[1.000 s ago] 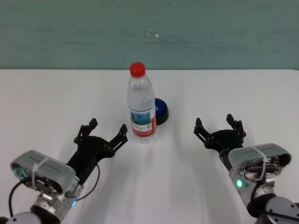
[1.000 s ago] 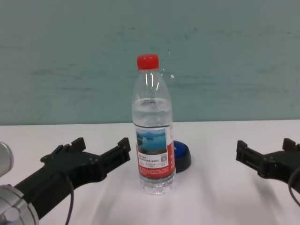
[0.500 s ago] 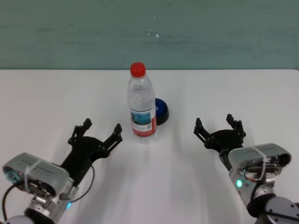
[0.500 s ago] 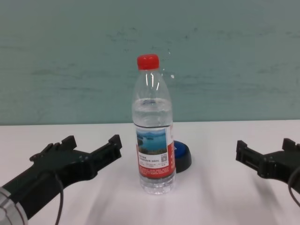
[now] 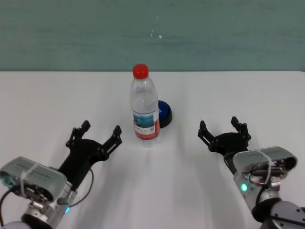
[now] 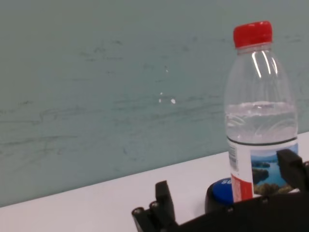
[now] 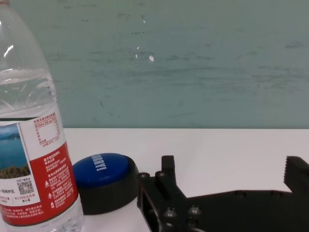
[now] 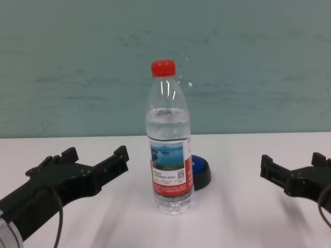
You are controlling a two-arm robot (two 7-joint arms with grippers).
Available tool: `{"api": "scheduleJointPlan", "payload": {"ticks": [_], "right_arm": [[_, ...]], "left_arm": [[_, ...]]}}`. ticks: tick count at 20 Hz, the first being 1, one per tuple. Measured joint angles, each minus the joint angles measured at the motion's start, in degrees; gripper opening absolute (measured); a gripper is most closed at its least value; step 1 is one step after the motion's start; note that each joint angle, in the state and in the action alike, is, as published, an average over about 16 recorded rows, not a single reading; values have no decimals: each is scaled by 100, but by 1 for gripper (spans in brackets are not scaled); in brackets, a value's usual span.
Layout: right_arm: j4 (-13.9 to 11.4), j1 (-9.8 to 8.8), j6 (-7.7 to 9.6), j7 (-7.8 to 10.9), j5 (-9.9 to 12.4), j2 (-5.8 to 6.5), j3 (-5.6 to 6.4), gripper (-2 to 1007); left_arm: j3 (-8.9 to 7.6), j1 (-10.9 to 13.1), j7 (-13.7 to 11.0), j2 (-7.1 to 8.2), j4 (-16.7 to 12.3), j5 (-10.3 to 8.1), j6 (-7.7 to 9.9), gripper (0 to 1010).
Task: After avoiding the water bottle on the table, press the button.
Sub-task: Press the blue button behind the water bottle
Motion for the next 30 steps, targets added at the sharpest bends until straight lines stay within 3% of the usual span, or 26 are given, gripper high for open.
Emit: {"api": "scheduleJointPlan", "payload": {"ticks": [17, 30], "right_arm": [[0, 0, 0, 0, 0, 0, 0, 1004], [0, 0, 0, 0, 0, 0, 0, 1004]], "left_arm": [[-76, 1, 72, -33, -31, 45, 19, 1010], [-222, -131, 140, -58, 139, 107, 1, 1010]]}}
